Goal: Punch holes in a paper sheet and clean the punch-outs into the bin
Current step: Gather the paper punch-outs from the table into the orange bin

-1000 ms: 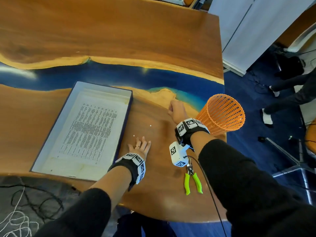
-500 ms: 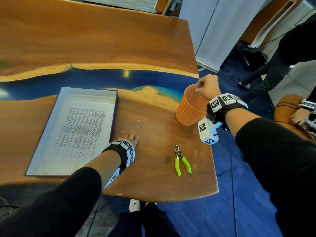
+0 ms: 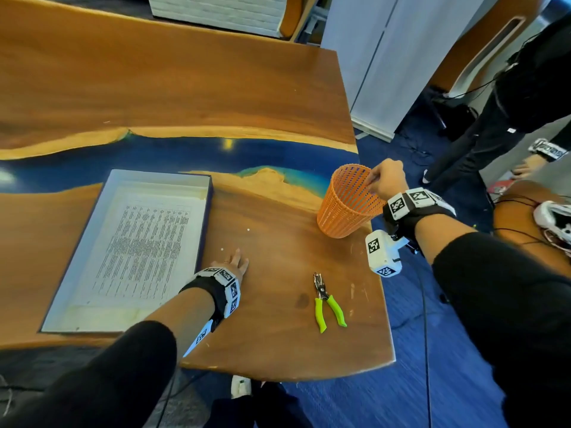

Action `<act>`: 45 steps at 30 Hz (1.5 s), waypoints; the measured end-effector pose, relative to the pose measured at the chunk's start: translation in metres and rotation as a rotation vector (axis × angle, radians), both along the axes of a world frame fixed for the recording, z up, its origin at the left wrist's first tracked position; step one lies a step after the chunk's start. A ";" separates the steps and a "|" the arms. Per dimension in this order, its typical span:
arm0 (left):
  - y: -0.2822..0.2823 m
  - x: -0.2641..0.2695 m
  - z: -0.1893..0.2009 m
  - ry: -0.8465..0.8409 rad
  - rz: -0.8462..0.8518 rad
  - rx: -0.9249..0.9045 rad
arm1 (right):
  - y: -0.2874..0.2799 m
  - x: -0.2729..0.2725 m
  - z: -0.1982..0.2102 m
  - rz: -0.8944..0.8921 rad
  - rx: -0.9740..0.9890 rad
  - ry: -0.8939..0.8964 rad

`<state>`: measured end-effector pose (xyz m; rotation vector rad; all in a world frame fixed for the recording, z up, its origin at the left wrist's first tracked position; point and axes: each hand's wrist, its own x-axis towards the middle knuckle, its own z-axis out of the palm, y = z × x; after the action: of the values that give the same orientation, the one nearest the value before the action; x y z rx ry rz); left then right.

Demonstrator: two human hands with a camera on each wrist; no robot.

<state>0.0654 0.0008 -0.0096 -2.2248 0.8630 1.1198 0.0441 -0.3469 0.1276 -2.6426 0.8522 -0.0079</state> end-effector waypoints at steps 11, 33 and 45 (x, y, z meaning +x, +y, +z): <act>0.011 -0.015 -0.007 -0.079 -0.031 -0.054 | 0.093 0.050 0.003 0.331 0.058 -0.244; 0.018 -0.008 -0.018 0.001 0.029 -0.201 | 0.214 0.066 -0.173 0.344 0.212 0.072; 0.015 -0.005 -0.011 0.047 0.033 -0.160 | 0.214 0.067 -0.166 0.508 0.127 0.066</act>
<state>0.0608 0.0153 -0.0205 -2.3585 0.9694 1.1587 0.1112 -0.1331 -0.0387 -2.6703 0.1719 0.2543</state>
